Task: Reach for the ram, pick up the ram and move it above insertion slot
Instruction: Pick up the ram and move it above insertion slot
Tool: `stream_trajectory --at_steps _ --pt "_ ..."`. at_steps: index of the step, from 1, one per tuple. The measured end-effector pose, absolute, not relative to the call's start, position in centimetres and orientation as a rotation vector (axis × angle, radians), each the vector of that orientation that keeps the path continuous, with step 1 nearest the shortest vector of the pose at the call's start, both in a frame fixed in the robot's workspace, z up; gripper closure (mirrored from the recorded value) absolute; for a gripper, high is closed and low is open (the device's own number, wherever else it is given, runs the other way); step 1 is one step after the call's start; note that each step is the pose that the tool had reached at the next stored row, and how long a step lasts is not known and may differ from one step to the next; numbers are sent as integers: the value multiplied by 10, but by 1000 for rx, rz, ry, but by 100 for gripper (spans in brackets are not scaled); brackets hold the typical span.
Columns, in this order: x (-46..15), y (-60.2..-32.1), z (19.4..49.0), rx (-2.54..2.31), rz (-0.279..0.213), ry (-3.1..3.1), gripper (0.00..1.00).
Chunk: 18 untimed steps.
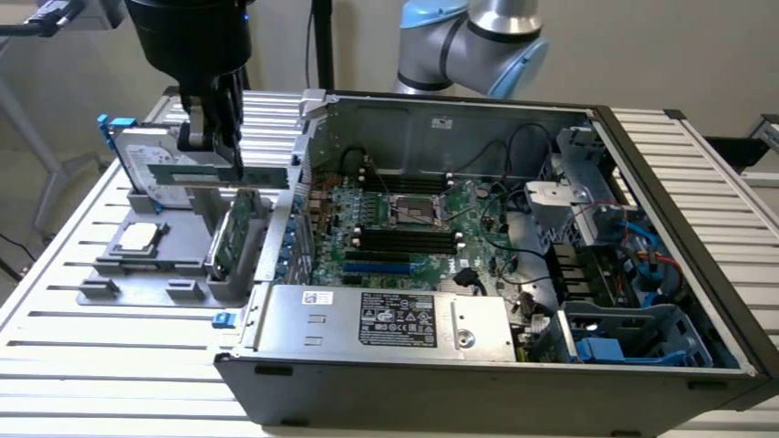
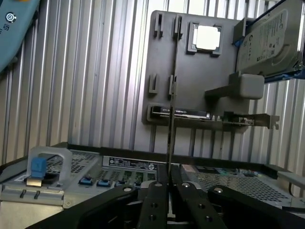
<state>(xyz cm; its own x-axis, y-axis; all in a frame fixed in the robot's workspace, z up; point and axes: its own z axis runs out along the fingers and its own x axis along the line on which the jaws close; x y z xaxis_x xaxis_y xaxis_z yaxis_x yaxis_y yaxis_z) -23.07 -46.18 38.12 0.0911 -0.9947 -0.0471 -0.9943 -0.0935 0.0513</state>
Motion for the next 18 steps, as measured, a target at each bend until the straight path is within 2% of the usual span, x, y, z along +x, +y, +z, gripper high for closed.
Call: stream_trajectory --at_steps 18 --pt "-170 -454 382 2333 -144 -2125 86"
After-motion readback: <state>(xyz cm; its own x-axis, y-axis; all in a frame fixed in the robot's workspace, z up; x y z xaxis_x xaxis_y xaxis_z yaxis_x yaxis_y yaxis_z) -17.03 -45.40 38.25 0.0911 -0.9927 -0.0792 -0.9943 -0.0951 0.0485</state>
